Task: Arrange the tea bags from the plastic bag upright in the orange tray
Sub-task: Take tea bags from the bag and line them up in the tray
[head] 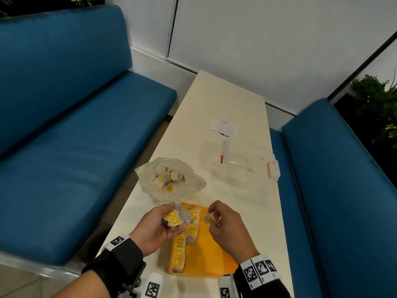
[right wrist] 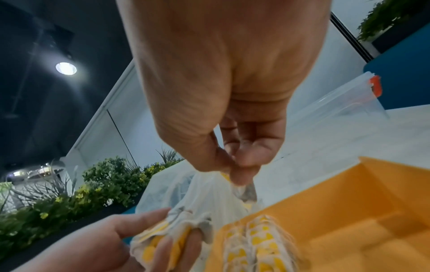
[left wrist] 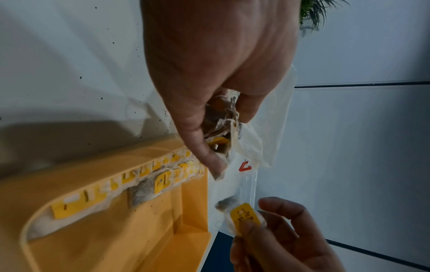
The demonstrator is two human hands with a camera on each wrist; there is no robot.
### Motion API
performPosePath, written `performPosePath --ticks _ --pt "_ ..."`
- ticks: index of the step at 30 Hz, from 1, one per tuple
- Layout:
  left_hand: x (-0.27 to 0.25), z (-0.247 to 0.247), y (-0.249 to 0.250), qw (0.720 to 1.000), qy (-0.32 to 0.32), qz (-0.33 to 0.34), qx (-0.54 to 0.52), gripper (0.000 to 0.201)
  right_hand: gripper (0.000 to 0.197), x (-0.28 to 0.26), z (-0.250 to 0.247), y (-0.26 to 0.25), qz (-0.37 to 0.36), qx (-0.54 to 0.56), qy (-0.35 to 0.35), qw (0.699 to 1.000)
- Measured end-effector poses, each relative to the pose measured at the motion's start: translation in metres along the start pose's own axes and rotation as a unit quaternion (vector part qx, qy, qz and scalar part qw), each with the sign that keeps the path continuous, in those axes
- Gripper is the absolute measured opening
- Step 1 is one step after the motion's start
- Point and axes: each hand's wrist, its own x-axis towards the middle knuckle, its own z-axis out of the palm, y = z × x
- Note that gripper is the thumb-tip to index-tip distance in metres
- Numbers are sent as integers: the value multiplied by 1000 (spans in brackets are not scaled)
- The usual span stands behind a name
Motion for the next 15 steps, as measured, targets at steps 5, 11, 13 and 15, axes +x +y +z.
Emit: performPosePath --ticks 5,11,13,15 --pt "-3 0 0 1000 -3 5 1 38 20 3 0 6 15 -37 -12 999" --pt "-2 -4 2 1000 1 7 12 39 14 11 1 14 43 -89 -115 988" --pt "-2 -5 2 1000 3 7 18 39 11 12 3 19 72 -51 -132 987" --pt "-2 -4 3 1000 0 8 21 39 13 12 7 23 79 -24 -131 988"
